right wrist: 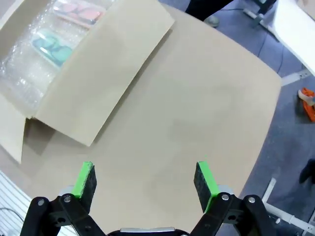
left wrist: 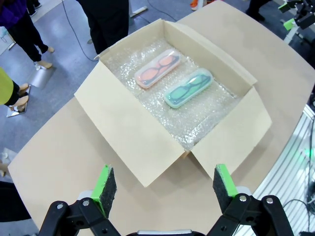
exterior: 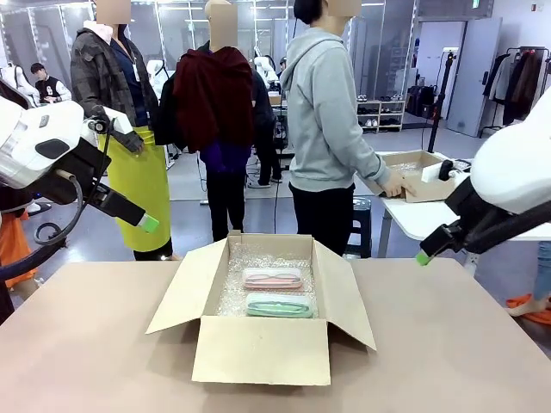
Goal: Pack the glasses set securely to prepare it for shipping.
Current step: Position the Package Box on the left side of the table.
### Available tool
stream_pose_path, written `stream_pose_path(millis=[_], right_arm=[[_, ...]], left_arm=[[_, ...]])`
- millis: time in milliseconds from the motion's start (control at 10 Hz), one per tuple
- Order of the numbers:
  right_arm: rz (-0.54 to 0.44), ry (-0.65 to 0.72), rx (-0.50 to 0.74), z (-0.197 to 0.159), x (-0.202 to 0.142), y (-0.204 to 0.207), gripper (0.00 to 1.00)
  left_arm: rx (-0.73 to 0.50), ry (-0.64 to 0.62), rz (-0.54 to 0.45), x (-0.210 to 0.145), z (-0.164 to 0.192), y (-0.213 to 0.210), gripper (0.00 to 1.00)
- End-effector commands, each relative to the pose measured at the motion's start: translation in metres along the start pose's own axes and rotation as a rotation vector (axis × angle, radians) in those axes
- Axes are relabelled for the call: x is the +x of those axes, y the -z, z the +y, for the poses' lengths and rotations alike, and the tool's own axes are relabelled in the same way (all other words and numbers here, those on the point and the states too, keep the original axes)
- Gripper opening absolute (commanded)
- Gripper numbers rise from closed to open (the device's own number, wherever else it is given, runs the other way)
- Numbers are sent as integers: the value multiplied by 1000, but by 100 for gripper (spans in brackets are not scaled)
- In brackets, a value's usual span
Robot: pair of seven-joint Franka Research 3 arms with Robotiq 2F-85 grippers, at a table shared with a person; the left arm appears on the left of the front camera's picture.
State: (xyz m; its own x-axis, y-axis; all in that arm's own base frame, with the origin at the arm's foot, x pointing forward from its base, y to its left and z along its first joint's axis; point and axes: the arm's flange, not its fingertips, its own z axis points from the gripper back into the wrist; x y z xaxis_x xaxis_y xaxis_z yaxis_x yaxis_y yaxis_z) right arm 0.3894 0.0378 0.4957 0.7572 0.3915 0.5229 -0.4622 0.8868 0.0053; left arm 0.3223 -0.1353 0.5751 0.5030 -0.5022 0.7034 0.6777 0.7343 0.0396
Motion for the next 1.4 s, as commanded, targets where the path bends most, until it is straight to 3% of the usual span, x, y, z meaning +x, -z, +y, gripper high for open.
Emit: stream_pose_path(millis=[0,100,700,800,900,1000,1200,1300], right_arm=[[-2,-9,31,10,7,21,100],[0,0,0,0,0,0,100],[0,0,0,0,0,0,100],[0,0,0,0,0,0,100],[0,0,0,0,0,0,100],[0,0,0,0,0,0,100],[0,0,0,0,0,0,100],[0,0,0,0,0,0,100]], left_arm=[[-2,6,-7,0,2,-1,100],[-2,6,-7,0,2,-1,100],[0,0,1,0,0,0,100],[-6,-128,25,10,24,5,100],[-154,-294,106,13,57,12,100],[-130,-428,82,7,87,17,100],[-316,-589,141,-19,139,43,100],[-336,-672,107,-34,170,56,100]])
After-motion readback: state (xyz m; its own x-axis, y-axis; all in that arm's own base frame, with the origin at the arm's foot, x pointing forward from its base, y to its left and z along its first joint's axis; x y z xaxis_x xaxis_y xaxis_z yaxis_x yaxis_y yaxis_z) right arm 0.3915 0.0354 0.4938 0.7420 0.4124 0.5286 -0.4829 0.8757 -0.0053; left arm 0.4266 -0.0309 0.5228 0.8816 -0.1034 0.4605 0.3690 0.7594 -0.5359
